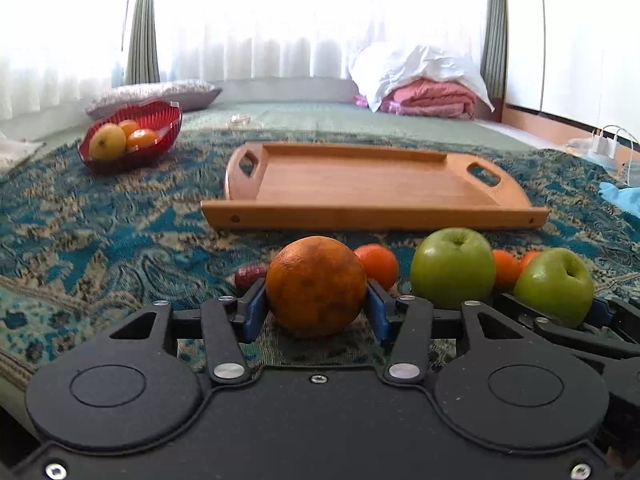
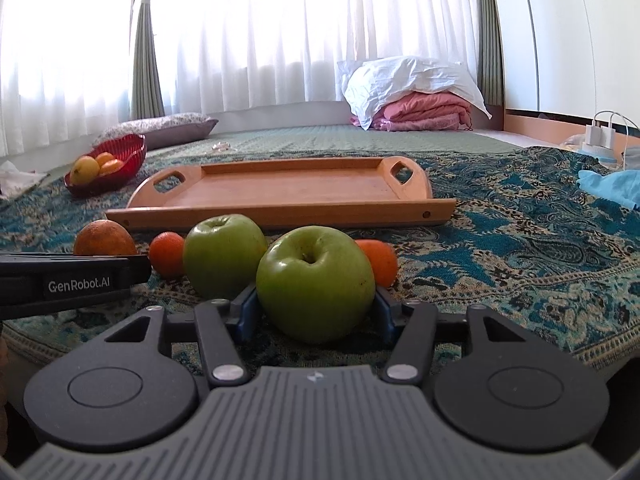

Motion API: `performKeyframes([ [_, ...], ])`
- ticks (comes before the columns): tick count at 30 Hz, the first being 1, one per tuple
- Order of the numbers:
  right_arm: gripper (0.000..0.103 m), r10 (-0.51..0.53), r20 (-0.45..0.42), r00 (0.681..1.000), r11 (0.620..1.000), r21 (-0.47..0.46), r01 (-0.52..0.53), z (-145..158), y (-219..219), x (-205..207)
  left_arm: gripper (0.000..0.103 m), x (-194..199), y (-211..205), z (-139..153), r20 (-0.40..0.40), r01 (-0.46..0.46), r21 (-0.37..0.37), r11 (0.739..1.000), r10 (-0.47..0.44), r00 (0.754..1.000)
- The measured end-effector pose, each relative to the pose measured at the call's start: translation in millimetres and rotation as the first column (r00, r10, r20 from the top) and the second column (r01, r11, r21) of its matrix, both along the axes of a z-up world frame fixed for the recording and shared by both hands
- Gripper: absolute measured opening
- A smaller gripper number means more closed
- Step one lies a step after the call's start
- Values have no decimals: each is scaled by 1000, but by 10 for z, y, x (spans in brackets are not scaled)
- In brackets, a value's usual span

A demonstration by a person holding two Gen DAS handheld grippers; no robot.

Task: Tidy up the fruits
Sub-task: 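Close and lift the left gripper with the orange while the right gripper lifts the apple, then carry the orange onto the wooden tray and open the left gripper while the right places the apple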

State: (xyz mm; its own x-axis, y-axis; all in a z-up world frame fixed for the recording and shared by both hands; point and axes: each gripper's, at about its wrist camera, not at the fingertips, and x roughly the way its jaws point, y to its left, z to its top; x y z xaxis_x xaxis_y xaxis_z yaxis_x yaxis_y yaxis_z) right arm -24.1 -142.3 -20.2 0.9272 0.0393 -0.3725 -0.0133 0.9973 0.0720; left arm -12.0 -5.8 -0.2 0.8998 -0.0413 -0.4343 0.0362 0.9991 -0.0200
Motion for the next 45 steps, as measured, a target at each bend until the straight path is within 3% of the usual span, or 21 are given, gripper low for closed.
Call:
performKeyframes([
  [9, 60, -16, 51, 999, 1000, 28, 14, 200, -92, -44, 48, -49, -30, 293, 91, 26, -8, 1000, -25, 996],
  [23, 60, -57, 106, 993, 996, 76, 49, 471, -325, 119, 48, 162, -26, 443, 82, 45, -13, 999, -44, 996],
  [37, 60, -46, -6, 999, 995, 84, 47, 592, -615, 822, 48, 706, 153, 592, 20, 62, -61, 996, -61, 998],
  [45, 60, -23, -79, 997, 994, 107, 32, 697, -790, 1252, 48, 1228, 319, 626, -84, 62, -110, 992, -72, 994],
])
